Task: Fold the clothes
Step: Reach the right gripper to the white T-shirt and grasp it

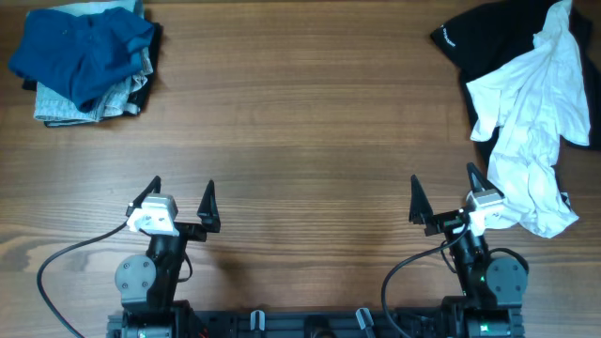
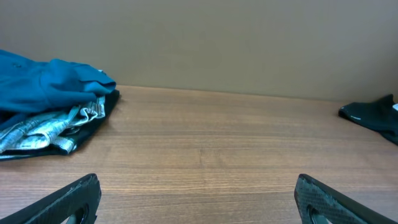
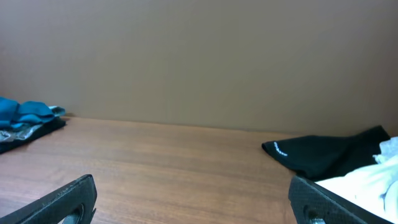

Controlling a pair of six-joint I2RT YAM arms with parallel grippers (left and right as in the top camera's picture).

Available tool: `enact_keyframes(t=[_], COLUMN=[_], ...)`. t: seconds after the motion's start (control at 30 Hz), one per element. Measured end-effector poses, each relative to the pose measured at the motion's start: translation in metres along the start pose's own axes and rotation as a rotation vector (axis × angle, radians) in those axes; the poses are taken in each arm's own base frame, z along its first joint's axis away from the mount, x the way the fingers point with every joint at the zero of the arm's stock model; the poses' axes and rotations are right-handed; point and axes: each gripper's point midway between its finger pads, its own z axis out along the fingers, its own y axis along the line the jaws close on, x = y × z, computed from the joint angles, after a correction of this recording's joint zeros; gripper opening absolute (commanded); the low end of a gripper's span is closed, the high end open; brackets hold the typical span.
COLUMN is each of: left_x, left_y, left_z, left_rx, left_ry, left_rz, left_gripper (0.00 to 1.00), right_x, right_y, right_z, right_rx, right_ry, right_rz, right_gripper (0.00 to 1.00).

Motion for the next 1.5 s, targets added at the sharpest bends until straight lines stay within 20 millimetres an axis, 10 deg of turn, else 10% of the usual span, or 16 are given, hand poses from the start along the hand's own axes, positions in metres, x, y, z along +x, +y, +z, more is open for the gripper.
enact_keyframes(t=[0.37, 0.77, 1.2, 1.5], left_x=[-0.046, -0.078, -0.001, 0.015], left_y=[-0.004, 0.0, 0.021, 0.017], left_z=[0.011, 0.051, 0.106, 0.114], left_rx=[-0.016, -0.092, -0.148, -0.113], left_ry=[0.115, 0.622, 1.038, 1.072], left_rz=[-0.028, -0.131, -0.212, -0.242], left_gripper=[1.0, 1.0, 1.0, 1.0], right_x=[-0.054, -0.078, 0.028, 0.145], right_y=[-0.004, -0.018, -0.031, -0.197], right_z=[0.027, 0.131, 0.206, 0.156], right_rx=[0.001, -0.03, -0.093, 0.565], right_ry=[0.048, 0.421, 0.78, 0.999], right_rz=[0.011, 0.099, 0.122, 0.375], right_gripper=[1.0, 1.0, 0.91, 0.73])
